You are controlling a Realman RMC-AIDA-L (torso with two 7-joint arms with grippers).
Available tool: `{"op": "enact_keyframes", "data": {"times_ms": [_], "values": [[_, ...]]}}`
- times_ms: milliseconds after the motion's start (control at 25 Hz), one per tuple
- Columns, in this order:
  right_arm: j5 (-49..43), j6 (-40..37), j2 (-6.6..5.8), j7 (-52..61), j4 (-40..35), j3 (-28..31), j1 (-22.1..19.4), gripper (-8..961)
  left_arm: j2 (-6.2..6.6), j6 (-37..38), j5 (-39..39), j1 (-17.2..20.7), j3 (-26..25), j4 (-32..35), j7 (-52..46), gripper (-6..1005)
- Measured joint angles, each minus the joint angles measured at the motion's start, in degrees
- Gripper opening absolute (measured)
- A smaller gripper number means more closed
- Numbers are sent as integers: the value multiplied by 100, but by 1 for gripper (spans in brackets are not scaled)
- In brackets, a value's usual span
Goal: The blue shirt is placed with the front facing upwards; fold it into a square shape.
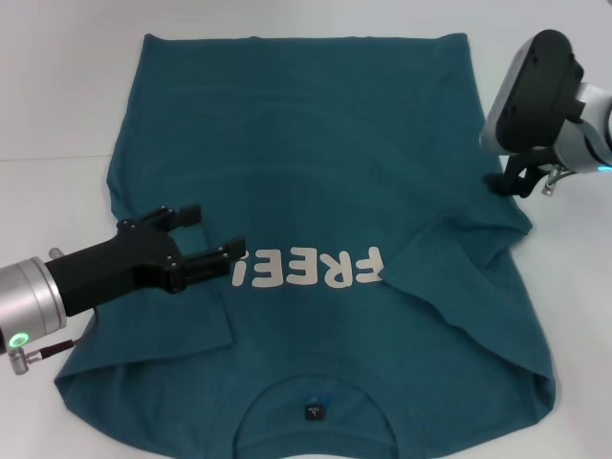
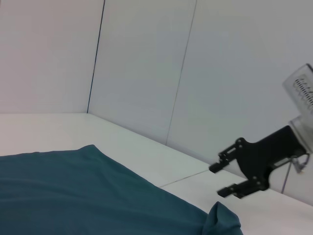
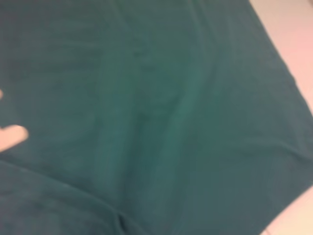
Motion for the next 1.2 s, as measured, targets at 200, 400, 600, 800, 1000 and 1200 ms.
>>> {"op": "enact_keyframes", "data": {"times_ms": [200, 400, 600, 800, 1000, 1200], "values": [[22, -51, 49, -30, -152, -553, -302, 585, 0, -30, 0, -15, 9, -1, 2, 907], [-145, 627, 40, 12, 584, -763, -177, 586, 0, -65, 0, -29, 23, -3, 25, 906], [-330, 1100, -6, 94, 1142, -752, 39, 586, -2, -67, 1, -47, 16, -3, 33, 905], [-335, 1724, -99, 122, 1833, -679, 334, 587, -9, -67, 1, -50, 3, -3, 49, 906], [-88, 1729, -68, 117, 1423, -304, 328, 587, -8, -66, -29, -26, -4, 11, 49, 906], [744, 662, -14, 219, 202, 158, -45, 588, -5, -24, -304, 98, -28, 59, -89, 906]]}}
